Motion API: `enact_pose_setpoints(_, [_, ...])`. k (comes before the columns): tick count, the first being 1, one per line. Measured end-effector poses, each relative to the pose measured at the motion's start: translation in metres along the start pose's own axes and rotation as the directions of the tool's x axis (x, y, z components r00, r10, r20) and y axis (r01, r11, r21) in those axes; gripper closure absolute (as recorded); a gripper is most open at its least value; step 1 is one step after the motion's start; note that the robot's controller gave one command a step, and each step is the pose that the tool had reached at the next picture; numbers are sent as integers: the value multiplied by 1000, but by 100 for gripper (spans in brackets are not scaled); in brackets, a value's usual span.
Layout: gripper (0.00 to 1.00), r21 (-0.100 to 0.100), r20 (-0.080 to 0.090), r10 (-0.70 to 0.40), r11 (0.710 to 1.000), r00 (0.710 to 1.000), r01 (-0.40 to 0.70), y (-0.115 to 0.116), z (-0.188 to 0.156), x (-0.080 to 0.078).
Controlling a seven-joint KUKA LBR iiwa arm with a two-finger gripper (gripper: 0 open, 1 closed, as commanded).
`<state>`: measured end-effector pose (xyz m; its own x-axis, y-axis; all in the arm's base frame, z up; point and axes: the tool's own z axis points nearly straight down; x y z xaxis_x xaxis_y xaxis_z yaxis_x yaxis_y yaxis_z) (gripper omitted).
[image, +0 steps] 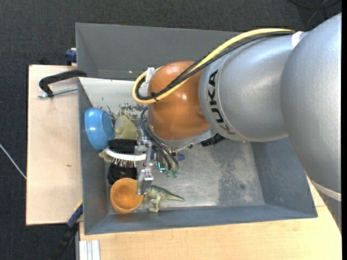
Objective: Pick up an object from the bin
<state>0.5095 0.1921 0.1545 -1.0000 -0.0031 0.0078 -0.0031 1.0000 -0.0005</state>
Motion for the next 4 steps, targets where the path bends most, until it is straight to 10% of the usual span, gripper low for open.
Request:
enact_pose_setpoints(1, [0, -6, 25, -89, 996, 996, 90, 5, 41, -5])
enact_pose_setpoints(2, [0, -2, 7, 16, 1000, 1000, -16, 18, 79, -3])
enact_pose_setpoints(3, [100, -4, 10, 17, 1000, 1000, -17, 18, 77, -4])
enact_pose_setpoints(4, [100, 2, 20, -385, 923, 923, 385, 22, -85, 2])
